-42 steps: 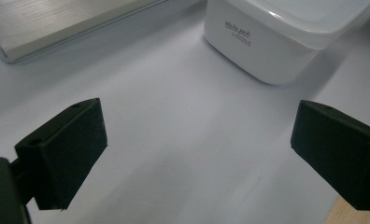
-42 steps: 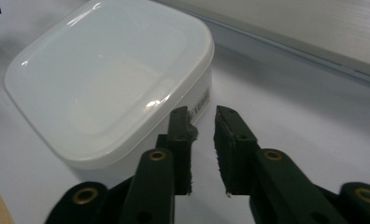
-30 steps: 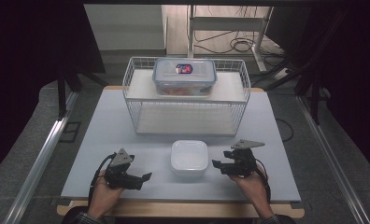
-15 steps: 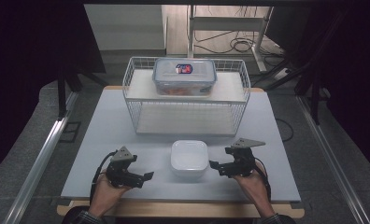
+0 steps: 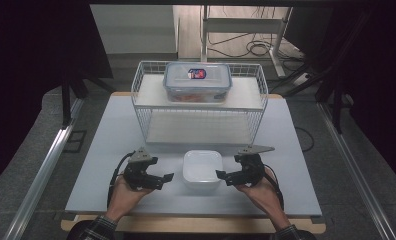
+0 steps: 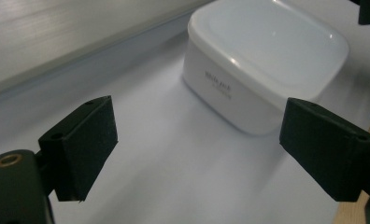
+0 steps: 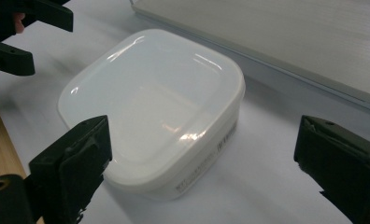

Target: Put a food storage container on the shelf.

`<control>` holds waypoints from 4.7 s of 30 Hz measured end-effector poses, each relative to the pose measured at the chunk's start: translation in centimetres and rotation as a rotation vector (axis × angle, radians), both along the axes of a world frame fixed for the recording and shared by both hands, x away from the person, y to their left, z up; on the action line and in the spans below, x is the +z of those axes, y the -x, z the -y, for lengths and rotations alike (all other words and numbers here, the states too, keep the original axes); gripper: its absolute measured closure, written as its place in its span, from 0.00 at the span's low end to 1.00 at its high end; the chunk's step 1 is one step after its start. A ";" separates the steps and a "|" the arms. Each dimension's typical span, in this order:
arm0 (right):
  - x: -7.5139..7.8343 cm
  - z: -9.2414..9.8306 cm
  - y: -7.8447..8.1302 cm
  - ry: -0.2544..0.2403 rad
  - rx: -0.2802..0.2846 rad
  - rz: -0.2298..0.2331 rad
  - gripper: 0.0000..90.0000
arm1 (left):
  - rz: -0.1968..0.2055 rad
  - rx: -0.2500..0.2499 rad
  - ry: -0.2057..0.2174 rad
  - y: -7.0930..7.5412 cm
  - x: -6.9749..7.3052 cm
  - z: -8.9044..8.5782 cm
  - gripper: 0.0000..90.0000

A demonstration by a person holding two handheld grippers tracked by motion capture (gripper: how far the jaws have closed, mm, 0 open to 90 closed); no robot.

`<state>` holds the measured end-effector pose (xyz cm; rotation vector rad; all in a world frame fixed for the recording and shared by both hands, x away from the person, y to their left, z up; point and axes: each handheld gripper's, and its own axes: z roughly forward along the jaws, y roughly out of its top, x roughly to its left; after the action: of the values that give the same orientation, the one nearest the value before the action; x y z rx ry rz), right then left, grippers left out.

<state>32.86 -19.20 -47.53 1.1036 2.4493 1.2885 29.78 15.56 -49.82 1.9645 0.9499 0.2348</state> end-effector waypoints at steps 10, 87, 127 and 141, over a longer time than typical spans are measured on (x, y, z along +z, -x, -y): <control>0.1 -0.8 -1.6 0.008 0.012 -0.045 0.19 | -0.018 -0.054 -0.025 -3.5 0.4 4.1 0.13; 8.4 -1.2 -0.8 -0.168 -0.044 0.083 0.87 | 0.067 0.011 0.146 -2.2 10.4 1.6 0.89; 19.6 -2.8 -4.2 -0.207 -0.045 0.216 0.87 | 0.151 0.027 0.196 -5.5 21.3 -0.1 0.89; 22.9 -3.2 -6.7 -0.231 -0.076 0.223 0.86 | 0.133 0.026 0.214 -8.4 24.7 -0.3 0.89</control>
<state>39.56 -15.99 -24.63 1.0280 2.1200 1.6051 38.15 15.88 -25.17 1.7202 0.8767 0.2644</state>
